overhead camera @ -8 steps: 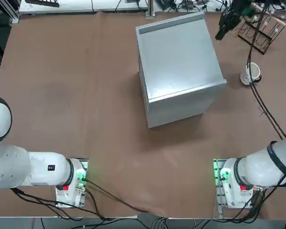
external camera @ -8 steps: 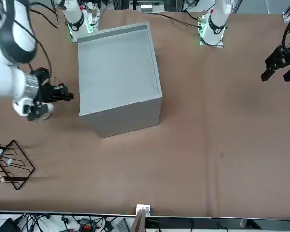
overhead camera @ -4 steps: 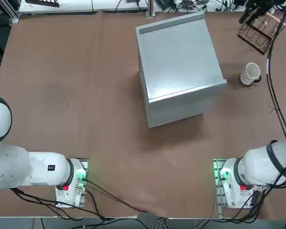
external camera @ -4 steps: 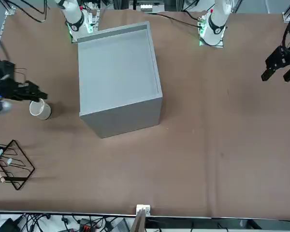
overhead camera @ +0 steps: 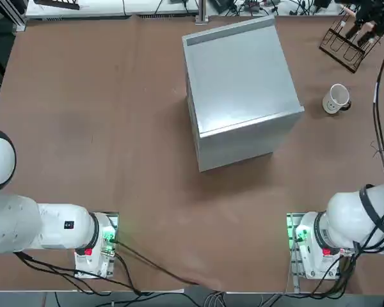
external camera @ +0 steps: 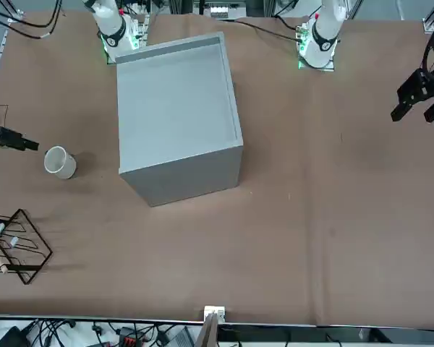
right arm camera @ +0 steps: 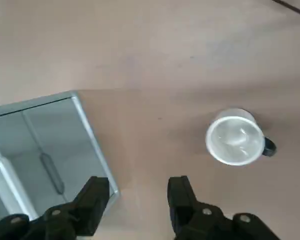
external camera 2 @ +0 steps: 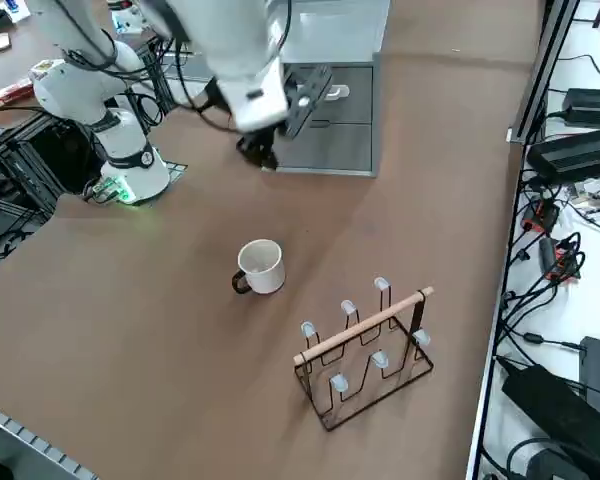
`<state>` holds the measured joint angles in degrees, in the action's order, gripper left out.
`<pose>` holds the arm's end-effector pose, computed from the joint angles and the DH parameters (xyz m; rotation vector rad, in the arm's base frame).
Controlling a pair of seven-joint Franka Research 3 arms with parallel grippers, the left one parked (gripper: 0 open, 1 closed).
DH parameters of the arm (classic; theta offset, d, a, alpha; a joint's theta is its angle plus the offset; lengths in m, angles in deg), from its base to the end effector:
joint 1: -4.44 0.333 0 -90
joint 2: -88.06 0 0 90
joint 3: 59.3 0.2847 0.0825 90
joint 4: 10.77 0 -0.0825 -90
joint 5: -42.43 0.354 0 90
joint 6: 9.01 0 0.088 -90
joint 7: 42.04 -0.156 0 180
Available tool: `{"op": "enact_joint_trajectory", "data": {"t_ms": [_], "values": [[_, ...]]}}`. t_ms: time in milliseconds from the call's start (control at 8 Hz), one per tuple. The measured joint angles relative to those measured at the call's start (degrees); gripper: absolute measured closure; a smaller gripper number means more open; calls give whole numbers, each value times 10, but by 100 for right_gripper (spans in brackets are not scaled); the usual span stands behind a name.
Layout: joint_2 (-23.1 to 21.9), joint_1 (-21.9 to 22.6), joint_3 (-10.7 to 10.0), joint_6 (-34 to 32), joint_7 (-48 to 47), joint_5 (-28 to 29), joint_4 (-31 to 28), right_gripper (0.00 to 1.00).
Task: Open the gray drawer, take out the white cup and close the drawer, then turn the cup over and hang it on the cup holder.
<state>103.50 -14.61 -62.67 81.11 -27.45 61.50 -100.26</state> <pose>0.5434 -0.1666 0.4084 -2.7437 0.2487 0.1988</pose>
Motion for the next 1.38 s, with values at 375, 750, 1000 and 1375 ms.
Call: {"op": "enact_joint_trajectory", "data": {"t_ms": [375, 750, 1000, 1375], "values": [[38, -58, 0, 10, 56, 2, 1, 26], [59, -116, 0, 12, 329, 2, -3, 26], [68, -150, 1, 41, 534, 5, -29, 29], [74, -178, 1, 74, 767, 45, -73, 28]]}}
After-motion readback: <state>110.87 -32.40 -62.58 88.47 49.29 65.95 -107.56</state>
